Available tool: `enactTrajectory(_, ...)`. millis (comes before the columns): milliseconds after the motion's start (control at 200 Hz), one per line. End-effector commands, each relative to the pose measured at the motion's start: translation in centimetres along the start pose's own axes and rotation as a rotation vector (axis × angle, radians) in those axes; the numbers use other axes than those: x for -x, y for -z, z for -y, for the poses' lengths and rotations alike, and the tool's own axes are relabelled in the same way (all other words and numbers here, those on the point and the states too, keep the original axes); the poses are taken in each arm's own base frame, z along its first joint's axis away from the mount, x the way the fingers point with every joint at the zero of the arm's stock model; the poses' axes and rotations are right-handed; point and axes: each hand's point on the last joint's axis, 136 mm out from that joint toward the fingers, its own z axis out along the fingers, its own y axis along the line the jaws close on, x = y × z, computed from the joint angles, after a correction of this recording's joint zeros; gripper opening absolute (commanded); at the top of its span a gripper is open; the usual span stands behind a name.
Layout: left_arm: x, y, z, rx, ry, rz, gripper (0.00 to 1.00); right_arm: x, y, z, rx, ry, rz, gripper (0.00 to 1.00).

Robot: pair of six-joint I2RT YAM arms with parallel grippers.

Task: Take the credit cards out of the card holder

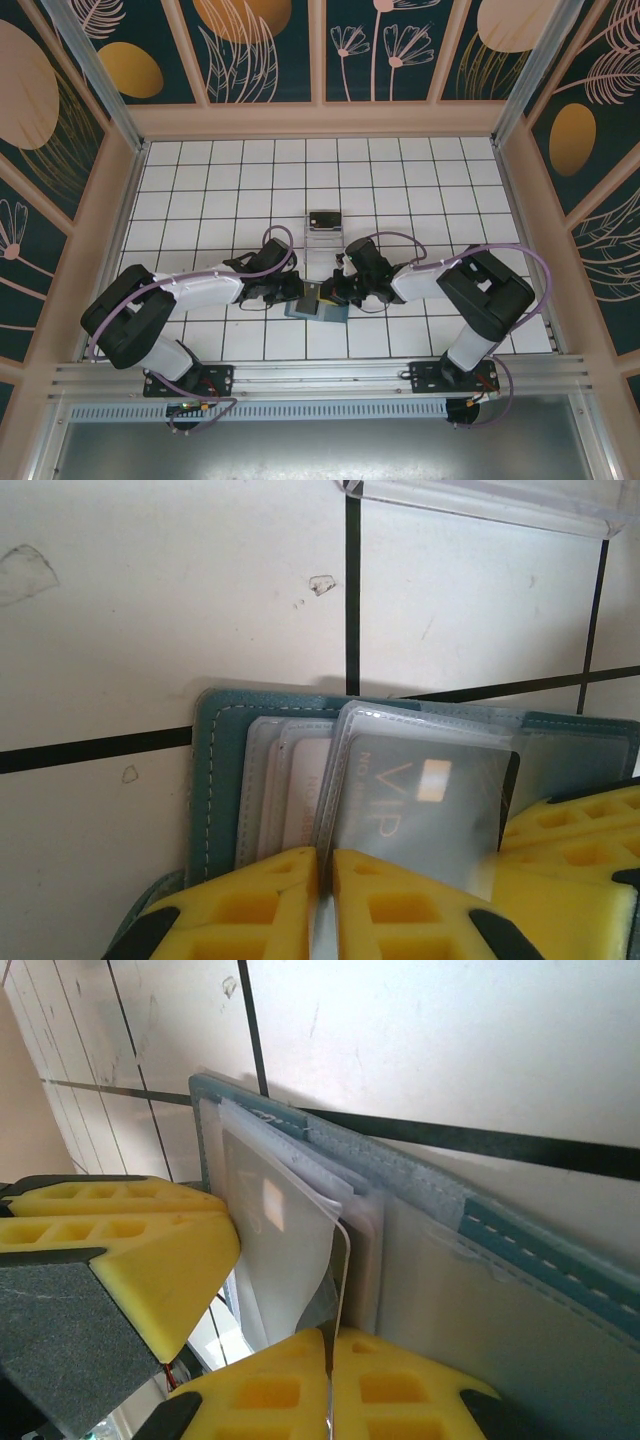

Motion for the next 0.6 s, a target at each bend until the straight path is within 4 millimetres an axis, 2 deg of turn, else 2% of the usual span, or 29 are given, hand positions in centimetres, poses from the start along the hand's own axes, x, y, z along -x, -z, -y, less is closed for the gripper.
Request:
enactTrajectory(0,-3.5,-1.0,-5.0,0.177,0.025,-0.118,0.14,-0.1,0.5,-1.8,0.056,0.054,0.014,0.06)
enactTrajectory(310,-3.5,-1.0,-5.4,0.2,0.019,-0.117,0.14,-0.6,1.6,0.5,-0.054,0.055,0.01,0.05)
enactTrajectory(595,-3.4,-0.8,-5.5,0.206,0.017,-0.114,0.13,-0.4,2.5,0.8,-0.094,0.073,0.02,0.05)
